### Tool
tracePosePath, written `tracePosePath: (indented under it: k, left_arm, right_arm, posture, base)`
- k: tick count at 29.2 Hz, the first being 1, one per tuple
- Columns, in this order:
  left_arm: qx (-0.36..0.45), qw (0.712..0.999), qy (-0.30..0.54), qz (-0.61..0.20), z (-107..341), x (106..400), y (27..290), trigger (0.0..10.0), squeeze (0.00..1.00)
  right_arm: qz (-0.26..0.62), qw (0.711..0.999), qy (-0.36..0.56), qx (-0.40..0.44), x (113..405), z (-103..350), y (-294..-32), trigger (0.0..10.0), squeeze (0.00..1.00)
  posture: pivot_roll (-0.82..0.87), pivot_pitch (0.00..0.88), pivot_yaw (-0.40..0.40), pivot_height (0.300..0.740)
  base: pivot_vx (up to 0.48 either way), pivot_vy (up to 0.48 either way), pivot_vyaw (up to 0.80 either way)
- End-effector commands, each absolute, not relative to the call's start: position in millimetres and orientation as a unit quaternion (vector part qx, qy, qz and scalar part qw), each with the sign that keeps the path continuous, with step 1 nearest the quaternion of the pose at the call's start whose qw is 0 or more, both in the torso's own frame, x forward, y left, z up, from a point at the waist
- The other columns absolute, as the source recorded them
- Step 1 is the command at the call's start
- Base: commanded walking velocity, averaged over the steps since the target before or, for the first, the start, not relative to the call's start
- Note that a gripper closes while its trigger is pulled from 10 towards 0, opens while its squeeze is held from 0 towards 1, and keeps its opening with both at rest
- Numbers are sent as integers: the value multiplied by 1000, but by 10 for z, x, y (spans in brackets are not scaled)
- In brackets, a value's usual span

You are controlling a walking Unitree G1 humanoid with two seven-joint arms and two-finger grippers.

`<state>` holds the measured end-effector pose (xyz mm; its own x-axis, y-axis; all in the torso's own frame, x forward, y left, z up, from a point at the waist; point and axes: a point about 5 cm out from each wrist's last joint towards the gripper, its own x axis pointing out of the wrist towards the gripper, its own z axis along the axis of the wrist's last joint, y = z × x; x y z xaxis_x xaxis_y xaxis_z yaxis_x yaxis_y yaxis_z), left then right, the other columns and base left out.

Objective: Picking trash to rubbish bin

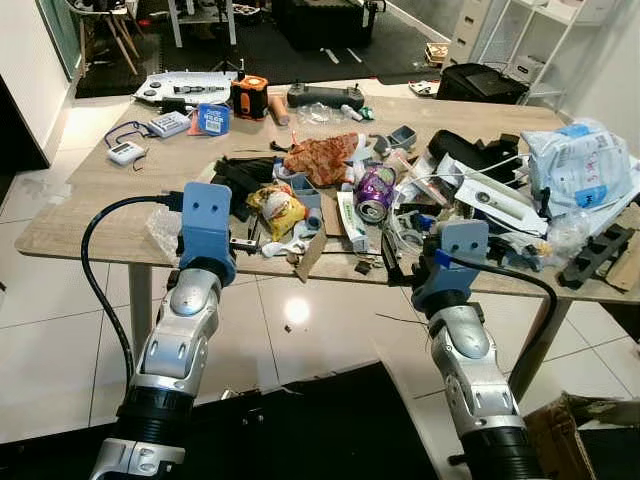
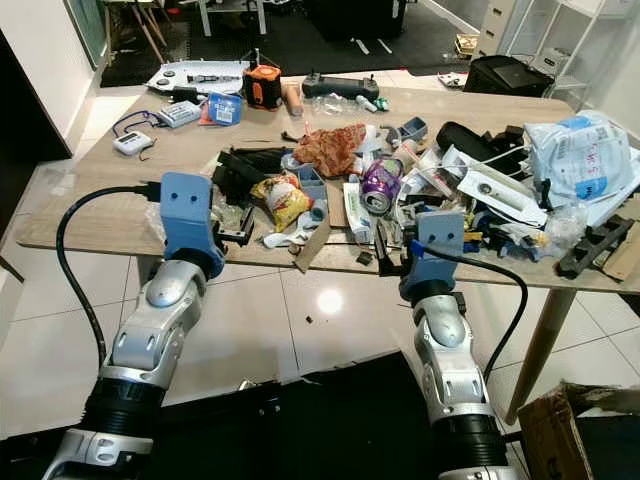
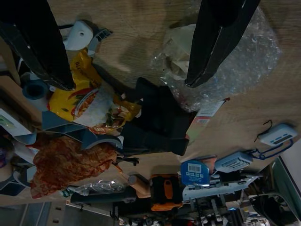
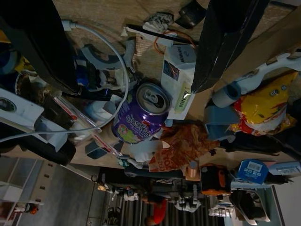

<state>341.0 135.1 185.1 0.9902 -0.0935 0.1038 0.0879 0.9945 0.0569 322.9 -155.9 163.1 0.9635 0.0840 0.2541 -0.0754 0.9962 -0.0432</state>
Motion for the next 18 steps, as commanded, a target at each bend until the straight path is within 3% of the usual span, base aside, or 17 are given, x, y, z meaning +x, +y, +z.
tracePosePath:
  k: [1, 14, 18]
  left_arm:
    - [32, 998, -34, -43, 1772, 3384, 1358, 10000, 0]
    - [17, 999, -30, -41, 1772, 3386, 1353, 10000, 0]
    - [12, 998, -33, -45, 1794, 3385, 1344, 10000, 0]
  right_arm:
    - [30, 993, -117, -11, 3203, 1576, -1601, 10000, 0]
    - [32, 993, -116, -10, 3204, 1584, -1564, 10000, 0]
    - [31, 993, -117, -10, 3204, 1590, -1565, 10000, 0]
  posture:
    - [22, 107, 13, 740]
    - [21, 108, 12, 740]
    - [21, 108, 12, 740]
  base:
    - [0, 0, 0]
    - [0, 0, 0]
    - [293, 0, 0]
